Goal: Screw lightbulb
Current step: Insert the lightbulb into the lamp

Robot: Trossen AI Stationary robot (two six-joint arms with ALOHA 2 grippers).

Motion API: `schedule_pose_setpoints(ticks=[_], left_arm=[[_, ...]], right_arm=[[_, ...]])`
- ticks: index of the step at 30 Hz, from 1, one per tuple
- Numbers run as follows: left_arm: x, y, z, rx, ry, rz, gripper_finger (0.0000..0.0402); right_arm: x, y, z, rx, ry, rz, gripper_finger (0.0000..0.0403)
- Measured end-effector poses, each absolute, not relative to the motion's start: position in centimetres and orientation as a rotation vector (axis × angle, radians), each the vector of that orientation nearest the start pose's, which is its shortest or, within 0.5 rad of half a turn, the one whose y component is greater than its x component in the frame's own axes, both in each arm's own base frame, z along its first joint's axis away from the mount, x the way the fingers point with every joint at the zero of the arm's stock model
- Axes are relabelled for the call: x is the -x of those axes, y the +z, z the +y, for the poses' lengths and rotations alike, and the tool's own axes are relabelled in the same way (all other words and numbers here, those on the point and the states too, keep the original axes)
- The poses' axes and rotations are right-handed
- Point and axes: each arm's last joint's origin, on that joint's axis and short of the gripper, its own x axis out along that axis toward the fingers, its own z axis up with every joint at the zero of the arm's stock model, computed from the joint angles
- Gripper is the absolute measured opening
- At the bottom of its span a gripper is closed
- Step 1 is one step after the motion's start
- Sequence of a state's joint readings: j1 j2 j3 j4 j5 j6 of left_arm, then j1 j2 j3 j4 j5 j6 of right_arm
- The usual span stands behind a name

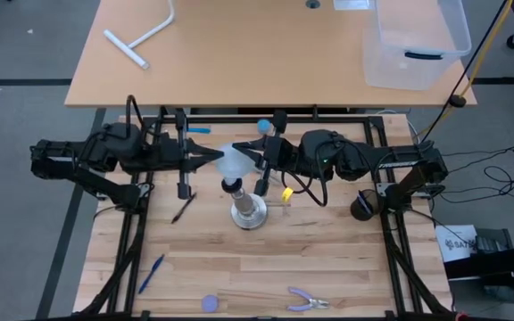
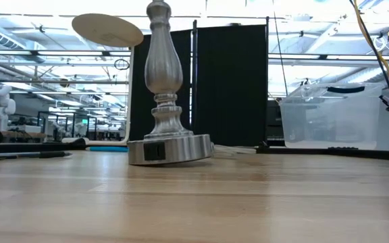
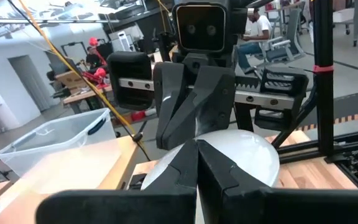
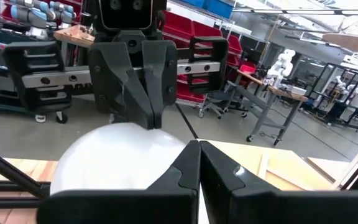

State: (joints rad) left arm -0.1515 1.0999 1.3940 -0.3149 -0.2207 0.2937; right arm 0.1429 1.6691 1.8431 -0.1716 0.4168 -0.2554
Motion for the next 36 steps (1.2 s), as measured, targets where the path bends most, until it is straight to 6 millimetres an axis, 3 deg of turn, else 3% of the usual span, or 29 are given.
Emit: schedule_pose_setpoints(ticks=[36], left_arm=[[-21.51, 45.89, -3.43, -0.339, 0.020, 0.075, 0.0000]], right_arm=[[-36.73, 46.85, 4.97, 0.302, -0.249, 0.036, 0.0000]])
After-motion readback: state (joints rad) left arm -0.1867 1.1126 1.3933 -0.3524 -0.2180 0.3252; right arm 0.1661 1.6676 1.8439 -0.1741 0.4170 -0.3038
